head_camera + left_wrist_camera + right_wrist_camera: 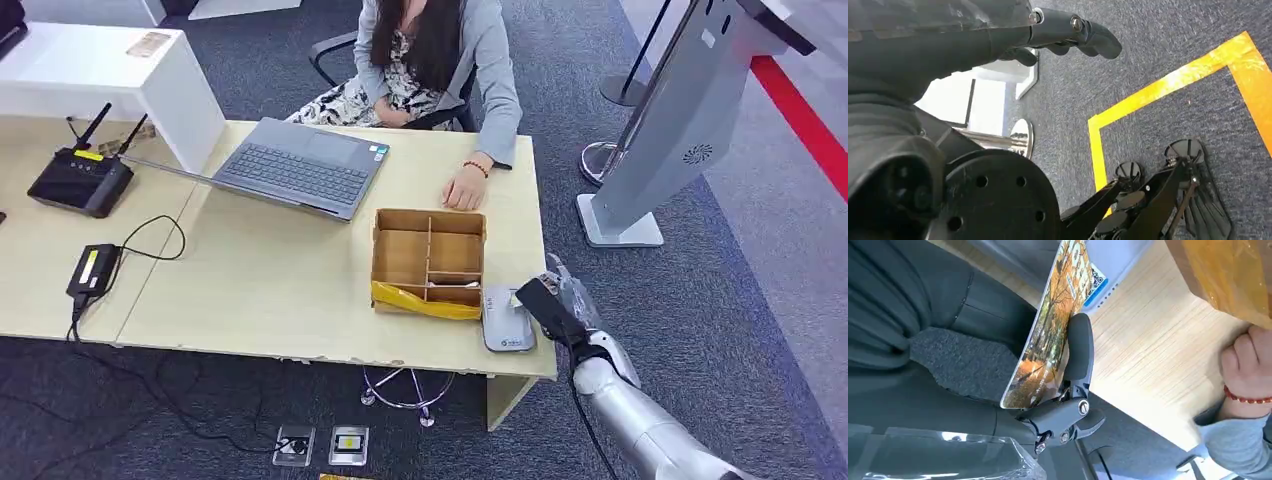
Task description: Pass the card to the sensor for recognition and then transmit it.
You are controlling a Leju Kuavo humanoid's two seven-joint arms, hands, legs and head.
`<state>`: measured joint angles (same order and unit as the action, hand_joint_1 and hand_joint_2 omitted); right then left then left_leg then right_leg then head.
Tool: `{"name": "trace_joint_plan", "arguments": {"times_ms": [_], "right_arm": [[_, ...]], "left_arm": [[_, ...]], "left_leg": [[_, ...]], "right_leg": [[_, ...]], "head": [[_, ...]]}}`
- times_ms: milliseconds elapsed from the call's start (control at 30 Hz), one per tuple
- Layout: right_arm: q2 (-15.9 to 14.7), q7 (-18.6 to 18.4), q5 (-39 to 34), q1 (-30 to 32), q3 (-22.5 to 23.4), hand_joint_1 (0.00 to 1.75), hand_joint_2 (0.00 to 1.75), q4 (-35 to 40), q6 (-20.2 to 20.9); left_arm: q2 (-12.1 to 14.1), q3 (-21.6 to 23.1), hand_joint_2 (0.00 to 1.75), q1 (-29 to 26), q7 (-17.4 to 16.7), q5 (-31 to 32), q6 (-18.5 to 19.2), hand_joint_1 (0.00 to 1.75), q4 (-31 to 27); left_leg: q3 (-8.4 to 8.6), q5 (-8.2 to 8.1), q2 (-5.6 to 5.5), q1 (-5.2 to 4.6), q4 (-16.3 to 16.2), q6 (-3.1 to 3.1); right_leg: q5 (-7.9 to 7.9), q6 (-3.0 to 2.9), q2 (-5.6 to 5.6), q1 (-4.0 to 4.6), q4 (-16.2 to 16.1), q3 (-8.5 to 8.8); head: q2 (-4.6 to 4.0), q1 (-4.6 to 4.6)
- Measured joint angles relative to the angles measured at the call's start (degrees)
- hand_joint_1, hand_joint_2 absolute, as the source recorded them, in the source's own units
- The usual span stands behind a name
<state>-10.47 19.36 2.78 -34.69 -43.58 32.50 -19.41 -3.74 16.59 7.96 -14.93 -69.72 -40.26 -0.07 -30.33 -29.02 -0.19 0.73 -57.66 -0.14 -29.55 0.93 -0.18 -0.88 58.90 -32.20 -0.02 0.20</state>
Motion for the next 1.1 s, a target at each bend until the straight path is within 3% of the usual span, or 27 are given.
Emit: {"name": "trace_joint_plan", "arguments": {"times_ms": [367,500,833,1100], "right_arm": [[0.1,0.7,0.3,-0.6,0.0,1.75,1.75,-0.6,0.0],[0.1,0.6,1.4,-1.7,0.0,1.75,1.75,-0.9,-0.7],[-1.5,-2.1,6.0,-11.4,0.0,1.75,1.75,0.0,0.0],[-1.2,-3.9,9.2,-17.8,-0.6,1.75,1.75,1.0,1.3]], "left_arm": [[0.0,-0.6,0.00,0.2,-0.7,2.1,0.0,0.00,0.0],[0.0,-1.1,0.00,0.1,0.5,2.0,0.0,0.00,0.0],[0.6,-3.9,0.00,-1.0,5.8,0.3,0.0,0.00,0.0],[1.1,-5.5,0.00,-1.6,5.2,1.8,0.0,0.00,0.0]], "left_leg": [[0.00,0.00,0.00,0.00,0.0,0.00],[-0.03,0.00,0.00,0.00,0.0,0.00],[-0.04,0.01,0.01,0.00,0.0,0.00],[-0.08,0.02,-0.01,0.01,0.0,-0.01]], "right_leg": [[0.00,0.00,0.00,0.00,0.0,0.00],[0.02,0.01,0.00,0.00,0.0,0.01],[0.06,-0.01,0.03,0.00,0.0,-0.03],[0.05,-0.01,-0.05,0.01,0.0,-0.03]], "head": [[0.00,-0.02],[0.00,-0.02],[0.02,0.00],[0.00,-0.02]]}}
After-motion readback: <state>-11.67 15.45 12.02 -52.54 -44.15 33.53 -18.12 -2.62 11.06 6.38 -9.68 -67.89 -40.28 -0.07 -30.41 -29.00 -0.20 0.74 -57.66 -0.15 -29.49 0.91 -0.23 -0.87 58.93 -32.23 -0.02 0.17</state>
